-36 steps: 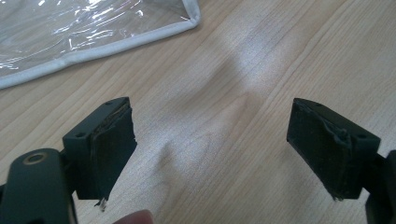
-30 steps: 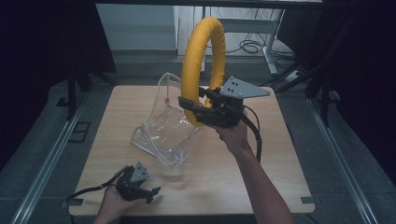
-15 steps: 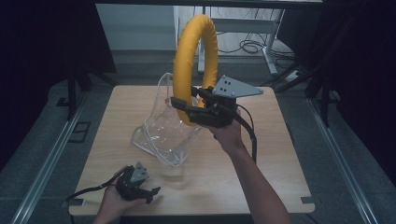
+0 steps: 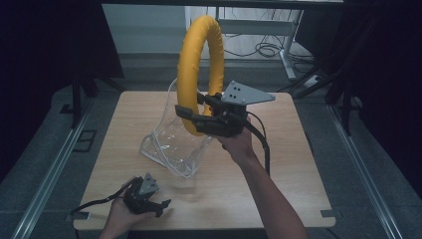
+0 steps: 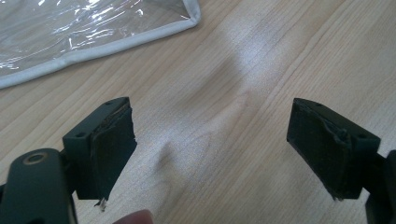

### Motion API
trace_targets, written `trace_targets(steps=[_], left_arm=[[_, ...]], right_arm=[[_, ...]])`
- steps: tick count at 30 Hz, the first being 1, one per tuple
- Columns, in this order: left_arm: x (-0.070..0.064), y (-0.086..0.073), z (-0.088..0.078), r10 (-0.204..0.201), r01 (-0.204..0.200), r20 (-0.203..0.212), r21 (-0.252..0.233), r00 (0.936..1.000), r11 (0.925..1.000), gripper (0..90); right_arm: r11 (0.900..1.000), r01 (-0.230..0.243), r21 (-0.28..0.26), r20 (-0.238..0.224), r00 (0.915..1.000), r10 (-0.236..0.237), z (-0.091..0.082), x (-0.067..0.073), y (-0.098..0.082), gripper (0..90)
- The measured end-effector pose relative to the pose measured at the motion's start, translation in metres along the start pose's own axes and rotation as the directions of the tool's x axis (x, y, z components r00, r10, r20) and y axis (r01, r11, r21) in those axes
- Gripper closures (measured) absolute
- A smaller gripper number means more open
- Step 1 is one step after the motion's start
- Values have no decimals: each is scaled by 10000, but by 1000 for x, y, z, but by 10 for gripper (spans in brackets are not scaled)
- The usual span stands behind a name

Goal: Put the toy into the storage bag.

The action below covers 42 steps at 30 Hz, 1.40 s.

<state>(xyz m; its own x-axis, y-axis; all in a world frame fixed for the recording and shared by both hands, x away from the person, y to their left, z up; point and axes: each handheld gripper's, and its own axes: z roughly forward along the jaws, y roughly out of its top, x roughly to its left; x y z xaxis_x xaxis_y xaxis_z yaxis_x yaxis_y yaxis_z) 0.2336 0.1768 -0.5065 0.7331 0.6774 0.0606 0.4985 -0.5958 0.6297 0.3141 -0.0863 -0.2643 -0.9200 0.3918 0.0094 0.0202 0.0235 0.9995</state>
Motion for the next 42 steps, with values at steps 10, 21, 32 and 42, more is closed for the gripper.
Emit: trace_targets(steps=[10,21,32,42], left_arm=[[1,0,-1,-21,21,-34,-33,10000,10000,151],[1,0,-2,-7,7,-42,-46,10000,10000,152],[0,-1,-2,-36,36,-63,-78,10000,10000,151],[0,-1,-2,-50,50,-57,-68,10000,10000,151]], right_arm=[[10000,-62,13,-462,9989,63,11,2,-2,487],[9998,-217,-48,-920,9955,211,22,4,-4,487],[9993,-381,59,-1292,9909,385,33,4,-9,486],[9971,-697,304,-1634,9838,737,40,4,-19,486]])
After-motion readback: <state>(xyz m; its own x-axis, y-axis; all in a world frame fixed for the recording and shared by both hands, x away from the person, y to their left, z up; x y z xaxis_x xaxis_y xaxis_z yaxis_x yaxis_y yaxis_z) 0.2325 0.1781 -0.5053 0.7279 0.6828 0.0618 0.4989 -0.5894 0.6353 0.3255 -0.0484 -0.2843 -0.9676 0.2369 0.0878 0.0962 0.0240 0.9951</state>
